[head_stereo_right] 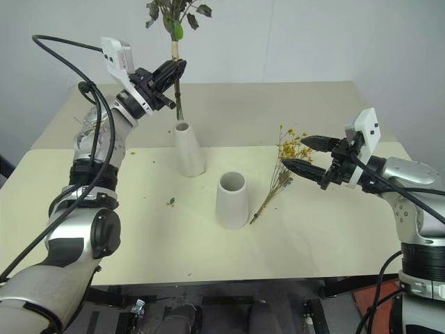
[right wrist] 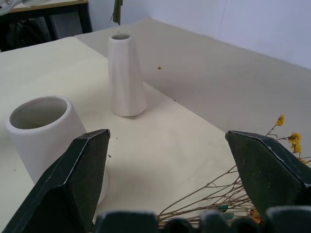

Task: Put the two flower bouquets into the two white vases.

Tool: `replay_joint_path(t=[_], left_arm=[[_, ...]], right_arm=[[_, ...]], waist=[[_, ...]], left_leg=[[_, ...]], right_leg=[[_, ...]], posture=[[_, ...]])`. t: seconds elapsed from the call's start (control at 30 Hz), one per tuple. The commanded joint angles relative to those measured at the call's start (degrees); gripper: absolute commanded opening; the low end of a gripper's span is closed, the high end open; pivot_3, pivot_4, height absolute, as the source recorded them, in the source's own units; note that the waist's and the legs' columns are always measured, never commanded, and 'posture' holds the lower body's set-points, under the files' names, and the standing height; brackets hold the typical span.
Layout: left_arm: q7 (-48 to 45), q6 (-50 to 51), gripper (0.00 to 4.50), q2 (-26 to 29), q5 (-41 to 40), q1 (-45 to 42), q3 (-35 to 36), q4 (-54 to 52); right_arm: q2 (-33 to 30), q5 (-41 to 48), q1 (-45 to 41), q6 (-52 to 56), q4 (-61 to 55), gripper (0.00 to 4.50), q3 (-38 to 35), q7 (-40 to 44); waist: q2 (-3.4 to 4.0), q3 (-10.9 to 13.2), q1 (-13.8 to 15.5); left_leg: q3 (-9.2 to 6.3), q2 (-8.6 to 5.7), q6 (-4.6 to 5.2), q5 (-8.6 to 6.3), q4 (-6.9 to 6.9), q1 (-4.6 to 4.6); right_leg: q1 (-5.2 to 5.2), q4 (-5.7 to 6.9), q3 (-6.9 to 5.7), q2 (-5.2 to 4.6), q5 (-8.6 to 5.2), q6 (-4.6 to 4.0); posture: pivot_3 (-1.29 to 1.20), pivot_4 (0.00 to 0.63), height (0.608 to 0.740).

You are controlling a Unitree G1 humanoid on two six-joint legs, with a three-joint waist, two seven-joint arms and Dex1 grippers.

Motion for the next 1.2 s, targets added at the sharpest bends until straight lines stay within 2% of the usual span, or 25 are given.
replay_joint_path(t=[0.03,0.57,1.2], left_arm=[[-0.69,-2.15,0.02,0.11,-0.07,0.70,0.32,-1.30],[0.51,-3.77,0.02,-0.86,0.37,4.21,0.03,-1.30],[-0.82,-2.77,0.02,-0.76,-0.45,0.32,0.58,1.21]], right_arm=[[-0.31,1.30,0.36,-0.42,-2.37,4.50,-2.52,-0.74],[-0.30,1.90,1.37,-1.12,-2.93,4.50,-2.97,-1.48],[0.33,2.02,2.34,-1.34,-3.95,4.50,-3.34,-2.31]], waist=[[0.00,0.00,-0.03],[0.00,0.00,-0.04],[0.00,0.00,0.02]], left_leg=[[0.00,0.00,0.00,0.00,0.00,0.01],[0.00,0.00,0.00,0.00,0.04,0.07],[0.00,-0.01,0.00,0.00,0.09,0.06]], right_leg=[[0.00,0.00,0.00,0.00,0.00,0.00],[0.04,0.00,0.02,0.00,0.00,0.00],[0.05,0.02,0.02,0.00,0.00,0.00]], posture=[[0.00,0.150,0.740],[0.00,0.150,0.740],[0.00,0.150,0.740]])
